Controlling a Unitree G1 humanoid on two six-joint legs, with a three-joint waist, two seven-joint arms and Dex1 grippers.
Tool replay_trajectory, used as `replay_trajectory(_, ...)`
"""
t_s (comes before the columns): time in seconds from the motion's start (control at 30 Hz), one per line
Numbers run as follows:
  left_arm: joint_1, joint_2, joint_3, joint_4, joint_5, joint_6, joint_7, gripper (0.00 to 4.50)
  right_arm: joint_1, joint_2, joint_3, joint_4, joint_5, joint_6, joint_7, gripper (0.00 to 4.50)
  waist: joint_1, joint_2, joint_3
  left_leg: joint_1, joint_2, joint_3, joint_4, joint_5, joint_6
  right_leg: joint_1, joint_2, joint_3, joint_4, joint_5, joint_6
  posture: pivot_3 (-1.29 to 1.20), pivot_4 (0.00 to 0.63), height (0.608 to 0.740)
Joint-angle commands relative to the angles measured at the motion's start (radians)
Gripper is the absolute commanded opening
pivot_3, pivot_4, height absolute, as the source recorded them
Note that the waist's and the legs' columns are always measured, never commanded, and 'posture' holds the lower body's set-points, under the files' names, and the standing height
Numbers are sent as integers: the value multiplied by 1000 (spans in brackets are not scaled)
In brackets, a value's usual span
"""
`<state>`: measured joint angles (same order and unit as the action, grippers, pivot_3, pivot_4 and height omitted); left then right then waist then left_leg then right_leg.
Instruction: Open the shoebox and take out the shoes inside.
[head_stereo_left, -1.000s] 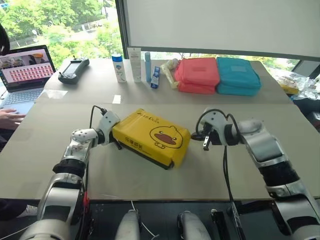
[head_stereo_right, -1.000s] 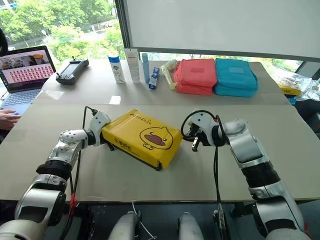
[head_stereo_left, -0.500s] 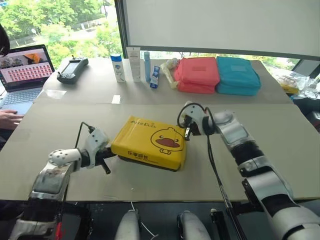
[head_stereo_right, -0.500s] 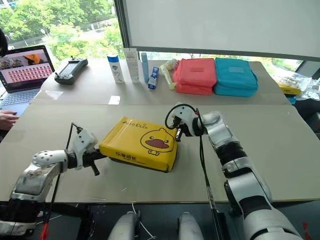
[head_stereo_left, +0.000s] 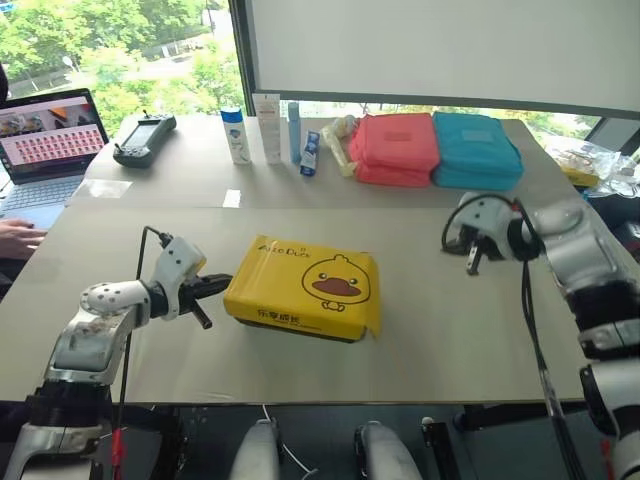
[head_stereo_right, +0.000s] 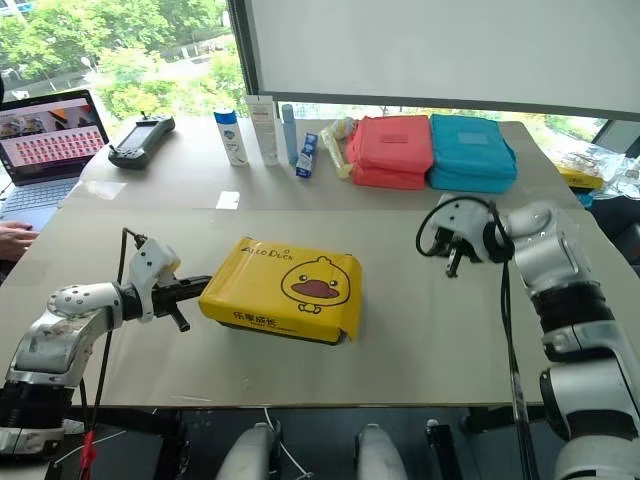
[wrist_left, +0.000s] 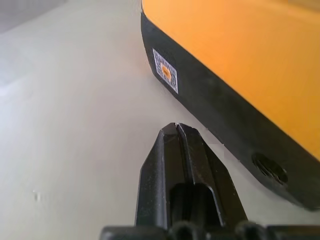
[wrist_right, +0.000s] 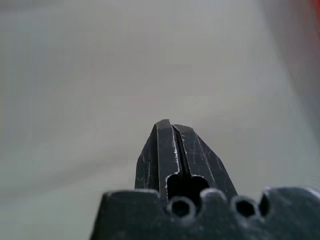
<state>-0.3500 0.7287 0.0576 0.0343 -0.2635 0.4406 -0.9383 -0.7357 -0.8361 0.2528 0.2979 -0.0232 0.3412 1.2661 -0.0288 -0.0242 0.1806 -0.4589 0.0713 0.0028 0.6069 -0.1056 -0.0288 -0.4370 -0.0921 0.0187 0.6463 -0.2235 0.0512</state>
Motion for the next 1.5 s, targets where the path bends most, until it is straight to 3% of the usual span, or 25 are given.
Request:
replay_trajectory(0.03, -41, -11, -25, 20, 12, -39, -13, 3, 6, 63, -46, -175, 91, 115, -16, 39, -11, 0, 0, 0, 0, 0, 0, 0, 0, 0, 0, 0, 1, 0, 0, 0, 150, 715)
replay_trajectory(0.2, -32, -19, -50, -17, 1, -23, -27, 3, -63, 218, -56, -78, 100, 94, -140, 39, -12, 0, 0, 0, 0, 0, 3, -1, -3, 1, 0, 0, 1, 0, -5, 0, 150, 715)
replay_trajectory(0.47, 24, -3, 2, -167, -68, 89, -9, 3, -212, 346, -45, 236, 70, -81, -195, 39, 3, 0, 0, -1, 0, 0, 2, 1, -1, 0, 0, 0, 0, 3, 0, 0, 150, 715)
replay_trajectory(0.6, 62, 20, 45, -194, -72, 104, 10, 3, -236, 347, -32, 304, 45, -129, -182, 39, 8, 0, 0, -1, 0, 0, 0, 1, 0, 0, 0, 0, 0, 2, 0, 0, 150, 715)
replay_trajectory(0.77, 114, 83, 134, -183, -70, 100, 27, 3, -210, 245, -22, 304, -23, -173, -173, 39, 10, 0, 1, -1, 0, 0, 0, 1, 0, -1, 0, 0, 0, 2, 0, 0, 150, 715)
replay_trajectory(0.87, 155, 129, 207, -203, -86, 113, 23, 682, -187, 160, -58, 283, -12, -166, -159, 0, 15, 0, 1, -1, 0, 0, 0, -1, -3, -1, -1, 0, 0, -2, -6, 0, 150, 715)
replay_trajectory(0.93, 190, 165, 273, -252, -128, 150, 0, 1402, -164, 107, -102, 242, 34, -126, -130, 0, 15, 0, 1, -1, 0, 0, 1, -2, -5, -1, -1, 0, 0, -2, -6, 0, 150, 715)
replay_trajectory(0.97, 209, 181, 311, -294, -164, 189, -12, 1862, -147, 84, -137, 204, 78, -80, -102, 591, 15, 0, 1, -1, 0, 1, 1, -4, -7, -1, -1, 0, 0, -2, -6, 0, 150, 715)
replay_trajectory(1.07, 261, 214, 382, -398, -264, 268, -51, 2928, -87, 40, -201, 95, 166, 35, -52, 1542, 14, -1, 1, -1, 0, 1, 0, -4, -8, -1, -1, 0, -1, -2, -6, 0, 150, 715)
replay_trajectory(1.23, 287, 276, 571, -573, -591, 500, -109, 4488, 121, -87, -269, -162, 321, 265, 73, 3190, 17, -3, 3, 0, 1, 0, 1, -4, -8, 0, -1, -1, -1, -2, -6, 0, 150, 715)
replay_trajectory(1.37, 321, 337, 665, -623, -723, 597, -123, 4500, 195, -123, -257, -256, 363, 332, 83, 4420, 9, -2, 3, 0, 0, 1, 2, -4, -8, 0, -2, 0, -1, -2, -6, 0, 150, 715)
replay_trajectory(1.5, 360, 414, 755, -663, -769, 648, -150, 4500, 214, -74, -173, -223, 296, 257, 38, 4420, -2, -4, 4, 5, 0, 1, 2, -5, -9, 1, -2, 0, -1, -2, -7, 0, 150, 715)
